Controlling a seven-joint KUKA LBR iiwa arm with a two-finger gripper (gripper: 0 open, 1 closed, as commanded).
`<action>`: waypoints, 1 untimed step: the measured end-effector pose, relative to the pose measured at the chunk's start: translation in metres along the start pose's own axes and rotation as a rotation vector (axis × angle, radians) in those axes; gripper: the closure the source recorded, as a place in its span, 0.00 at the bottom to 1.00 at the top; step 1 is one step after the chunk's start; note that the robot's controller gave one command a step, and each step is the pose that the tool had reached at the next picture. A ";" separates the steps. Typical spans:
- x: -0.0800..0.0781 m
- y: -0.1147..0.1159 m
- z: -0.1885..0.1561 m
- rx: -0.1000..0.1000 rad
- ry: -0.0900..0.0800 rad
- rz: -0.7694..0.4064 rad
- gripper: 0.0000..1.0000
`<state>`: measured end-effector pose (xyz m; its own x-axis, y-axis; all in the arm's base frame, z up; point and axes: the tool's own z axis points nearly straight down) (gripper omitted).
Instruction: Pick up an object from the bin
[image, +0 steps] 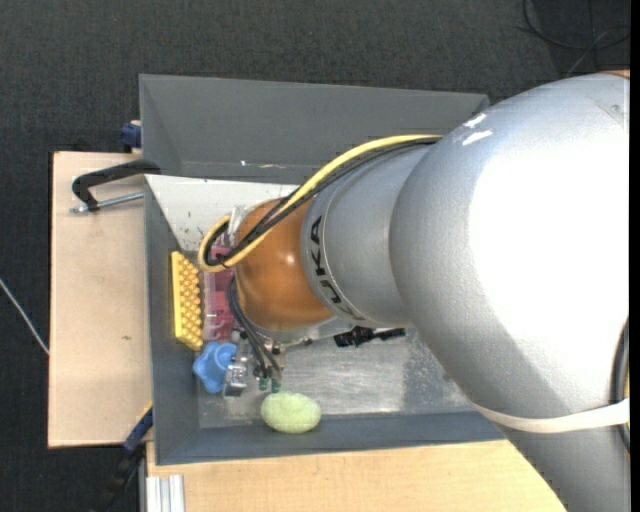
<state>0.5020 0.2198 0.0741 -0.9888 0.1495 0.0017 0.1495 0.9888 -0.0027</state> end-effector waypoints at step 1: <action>0.000 0.000 0.000 0.000 0.000 -0.001 1.00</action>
Offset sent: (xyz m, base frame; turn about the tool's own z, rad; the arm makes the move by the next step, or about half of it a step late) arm -0.0001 0.0000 0.1169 0.0000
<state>0.5020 0.2199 0.0741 -0.9889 0.1489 0.0016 0.1489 0.9889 -0.0027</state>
